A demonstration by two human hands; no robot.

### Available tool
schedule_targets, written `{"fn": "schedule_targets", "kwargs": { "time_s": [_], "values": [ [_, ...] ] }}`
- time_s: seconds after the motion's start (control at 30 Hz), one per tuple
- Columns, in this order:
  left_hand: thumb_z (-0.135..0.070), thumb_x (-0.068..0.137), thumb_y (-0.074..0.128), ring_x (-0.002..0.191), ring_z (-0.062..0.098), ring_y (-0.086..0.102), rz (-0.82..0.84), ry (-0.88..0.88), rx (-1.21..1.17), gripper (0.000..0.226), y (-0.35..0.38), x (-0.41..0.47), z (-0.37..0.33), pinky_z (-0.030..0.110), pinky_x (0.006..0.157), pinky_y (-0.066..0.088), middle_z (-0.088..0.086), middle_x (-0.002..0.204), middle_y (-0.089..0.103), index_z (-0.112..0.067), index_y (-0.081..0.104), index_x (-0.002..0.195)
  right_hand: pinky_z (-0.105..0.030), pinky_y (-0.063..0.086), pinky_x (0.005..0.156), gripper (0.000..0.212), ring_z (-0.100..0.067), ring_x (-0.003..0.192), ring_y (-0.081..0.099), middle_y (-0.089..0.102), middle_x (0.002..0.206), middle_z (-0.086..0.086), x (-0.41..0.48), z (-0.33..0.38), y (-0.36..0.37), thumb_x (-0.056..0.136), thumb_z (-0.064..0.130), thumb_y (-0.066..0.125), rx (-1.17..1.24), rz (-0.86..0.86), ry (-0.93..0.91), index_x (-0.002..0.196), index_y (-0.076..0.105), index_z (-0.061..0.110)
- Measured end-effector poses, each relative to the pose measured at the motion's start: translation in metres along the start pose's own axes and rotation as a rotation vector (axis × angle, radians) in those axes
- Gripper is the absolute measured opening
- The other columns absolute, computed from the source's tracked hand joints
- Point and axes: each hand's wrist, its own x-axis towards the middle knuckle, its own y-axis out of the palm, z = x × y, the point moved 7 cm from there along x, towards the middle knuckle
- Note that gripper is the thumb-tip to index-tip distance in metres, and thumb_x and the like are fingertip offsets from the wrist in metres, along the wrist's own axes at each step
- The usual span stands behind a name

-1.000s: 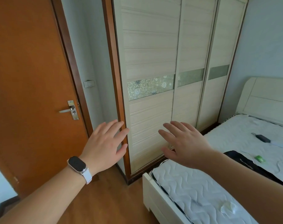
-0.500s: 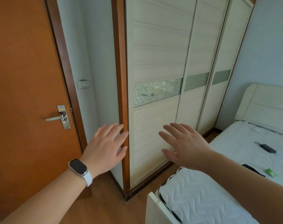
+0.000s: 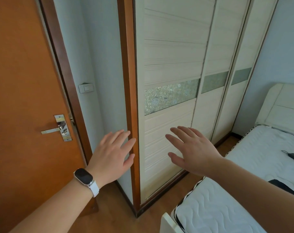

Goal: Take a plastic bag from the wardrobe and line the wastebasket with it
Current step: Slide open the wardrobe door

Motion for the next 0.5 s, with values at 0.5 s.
{"fn": "schedule_targets", "kwargs": {
  "time_s": [0.5],
  "values": [
    [-0.048, 0.093, 0.041, 0.133, 0.025, 0.047, 0.026, -0.067, 0.098, 0.048, 0.081, 0.167, 0.013, 0.047, 0.108, 0.038, 0.004, 0.141, 0.053, -0.024, 0.056, 0.132, -0.044, 0.044, 0.103, 0.054, -0.03, 0.124, 0.053, 0.057, 0.134, -0.009, 0.128, -0.131, 0.11, 0.09, 0.051, 0.044, 0.143, -0.184, -0.089, 0.13, 0.056, 0.017]
  ]
}}
